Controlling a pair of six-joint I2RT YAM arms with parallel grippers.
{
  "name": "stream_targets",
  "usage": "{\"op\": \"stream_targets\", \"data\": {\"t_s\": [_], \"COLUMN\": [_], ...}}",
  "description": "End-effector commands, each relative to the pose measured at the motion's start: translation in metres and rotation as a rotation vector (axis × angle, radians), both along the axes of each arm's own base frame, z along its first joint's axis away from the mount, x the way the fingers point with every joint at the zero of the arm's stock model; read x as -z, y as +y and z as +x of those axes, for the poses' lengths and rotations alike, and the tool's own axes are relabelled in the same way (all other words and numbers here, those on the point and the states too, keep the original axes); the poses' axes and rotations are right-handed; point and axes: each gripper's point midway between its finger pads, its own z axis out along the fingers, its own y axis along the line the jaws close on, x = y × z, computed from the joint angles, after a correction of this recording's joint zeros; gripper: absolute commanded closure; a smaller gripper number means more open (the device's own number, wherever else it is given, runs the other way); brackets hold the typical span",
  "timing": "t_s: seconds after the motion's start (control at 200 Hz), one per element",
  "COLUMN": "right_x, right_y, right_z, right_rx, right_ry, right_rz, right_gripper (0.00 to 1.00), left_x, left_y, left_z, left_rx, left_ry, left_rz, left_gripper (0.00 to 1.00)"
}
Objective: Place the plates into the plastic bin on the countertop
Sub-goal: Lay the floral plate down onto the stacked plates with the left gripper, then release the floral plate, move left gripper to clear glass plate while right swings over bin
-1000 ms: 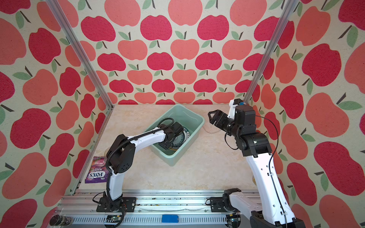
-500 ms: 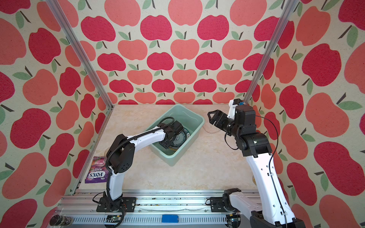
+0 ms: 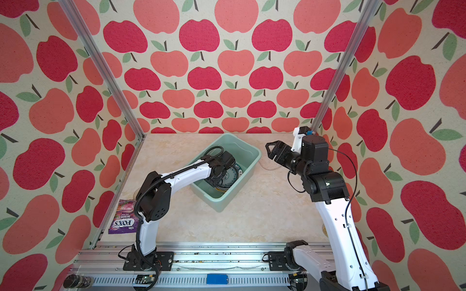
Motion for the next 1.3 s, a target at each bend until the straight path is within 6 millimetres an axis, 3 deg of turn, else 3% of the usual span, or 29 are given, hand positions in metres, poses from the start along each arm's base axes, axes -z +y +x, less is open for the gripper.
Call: {"op": "stream_targets", "data": {"t_s": [0.0,0.75,0.89,1.051,1.196,1.296], "right_x": [0.005,0.008,0.005,-0.003,-0.007,-0.009], "right_y": [-0.003,-0.001,0.001,0.006,0.007,0.010], "right_z": [-0.006,-0.004,-0.005,-0.006,-0.008,-0.009], "right_rx": [0.003,-0.003,-0.016,-0.051,-0.075,-0.098], "right_ry": [0.019,0.031,0.021,-0.011,-0.030,-0.036], "right_rz": [0.001,0.011,0.014,0.013,-0.010,-0.017], "right_gripper": [0.20,0.19,0.17,0.13,0.10,0.10], "left_x": [0.003,-0.018,-0.061,-0.130,-0.203,-0.249], "left_y": [-0.002,-0.046,-0.054,-0.057,-0.050,-0.029], "left_z": [0.005,0.047,0.062,0.068,0.057,0.039], "left_rx": [0.028,0.161,0.283,0.498,0.694,0.767], "left_ry": [0.002,-0.176,-0.286,-0.414,-0.602,-0.728], "left_rz": [0.018,-0.153,-0.119,-0.016,0.108,0.152], "left_gripper": [0.56,0.47,0.39,0.16,0.06,0.03]}}
